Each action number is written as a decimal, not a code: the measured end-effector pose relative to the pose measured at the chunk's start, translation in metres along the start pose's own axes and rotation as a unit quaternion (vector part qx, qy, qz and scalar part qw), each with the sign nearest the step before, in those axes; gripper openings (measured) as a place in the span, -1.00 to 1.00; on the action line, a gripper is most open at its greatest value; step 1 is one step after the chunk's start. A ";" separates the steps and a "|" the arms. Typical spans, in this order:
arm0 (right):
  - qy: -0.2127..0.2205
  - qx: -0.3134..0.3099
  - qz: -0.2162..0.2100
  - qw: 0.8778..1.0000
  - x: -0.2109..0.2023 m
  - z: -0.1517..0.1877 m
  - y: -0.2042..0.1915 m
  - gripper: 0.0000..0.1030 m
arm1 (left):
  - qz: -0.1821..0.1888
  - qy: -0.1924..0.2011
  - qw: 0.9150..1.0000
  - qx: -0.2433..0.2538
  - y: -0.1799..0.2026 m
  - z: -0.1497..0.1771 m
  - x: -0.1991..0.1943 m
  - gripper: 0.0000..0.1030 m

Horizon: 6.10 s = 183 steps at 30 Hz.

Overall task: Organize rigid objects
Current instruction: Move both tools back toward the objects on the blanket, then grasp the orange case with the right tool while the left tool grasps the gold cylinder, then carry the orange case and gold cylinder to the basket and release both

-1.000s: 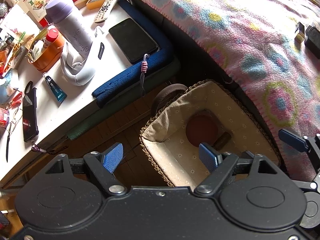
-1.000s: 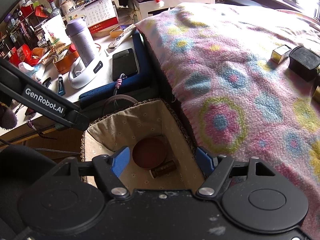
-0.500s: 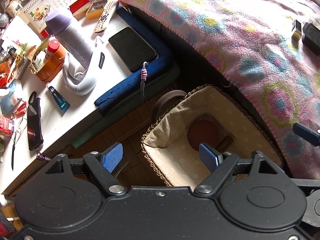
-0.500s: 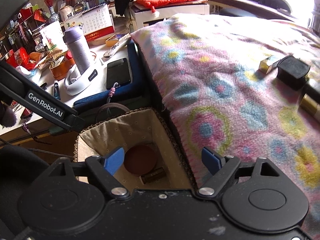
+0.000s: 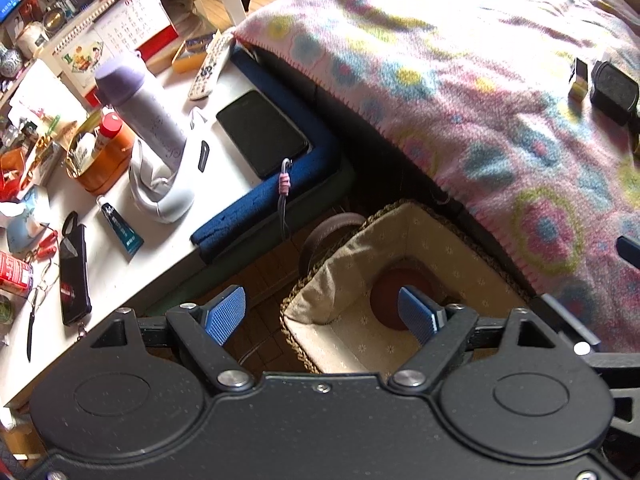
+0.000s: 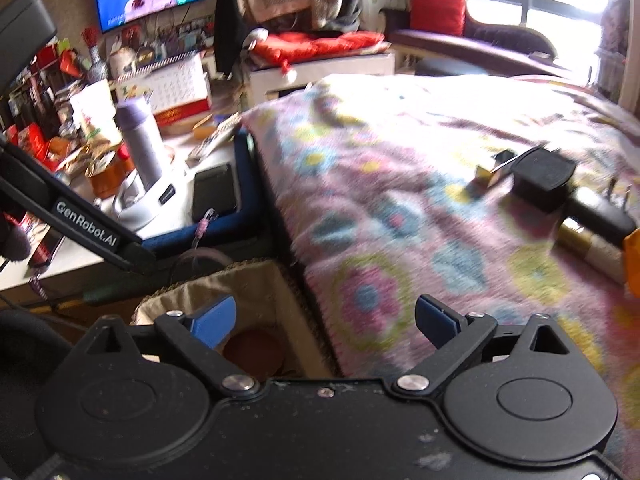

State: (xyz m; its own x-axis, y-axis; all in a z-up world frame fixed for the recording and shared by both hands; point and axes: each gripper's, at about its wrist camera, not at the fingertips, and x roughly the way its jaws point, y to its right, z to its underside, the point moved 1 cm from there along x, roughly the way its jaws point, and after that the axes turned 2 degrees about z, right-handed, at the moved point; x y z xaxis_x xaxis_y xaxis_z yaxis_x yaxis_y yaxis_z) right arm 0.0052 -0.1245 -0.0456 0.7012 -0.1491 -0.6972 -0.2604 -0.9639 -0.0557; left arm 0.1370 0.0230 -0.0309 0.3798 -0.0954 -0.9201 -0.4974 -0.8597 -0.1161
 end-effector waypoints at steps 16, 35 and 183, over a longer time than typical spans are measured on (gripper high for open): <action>0.135 0.020 0.116 0.984 -0.031 0.014 0.043 1.00 | 0.008 0.048 0.998 0.046 0.026 -0.003 -0.015 0.76; 0.130 -0.184 0.169 0.960 -0.035 0.003 0.195 0.96 | 0.007 0.049 0.995 0.085 0.072 -0.010 -0.025 0.76; -0.125 -0.030 -0.080 0.988 0.033 0.010 -0.015 0.15 | 0.045 -0.047 0.997 -0.041 -0.020 -0.001 0.010 0.57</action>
State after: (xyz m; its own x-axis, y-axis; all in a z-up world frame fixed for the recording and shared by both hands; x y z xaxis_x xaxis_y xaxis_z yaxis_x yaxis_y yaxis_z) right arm 0.0259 -0.1128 -0.0745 0.5417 0.0593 -0.8385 -0.1140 -0.9831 -0.1432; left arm 0.1515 0.0383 -0.0379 0.2602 -0.1309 -0.9566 -0.4595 -0.8882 -0.0035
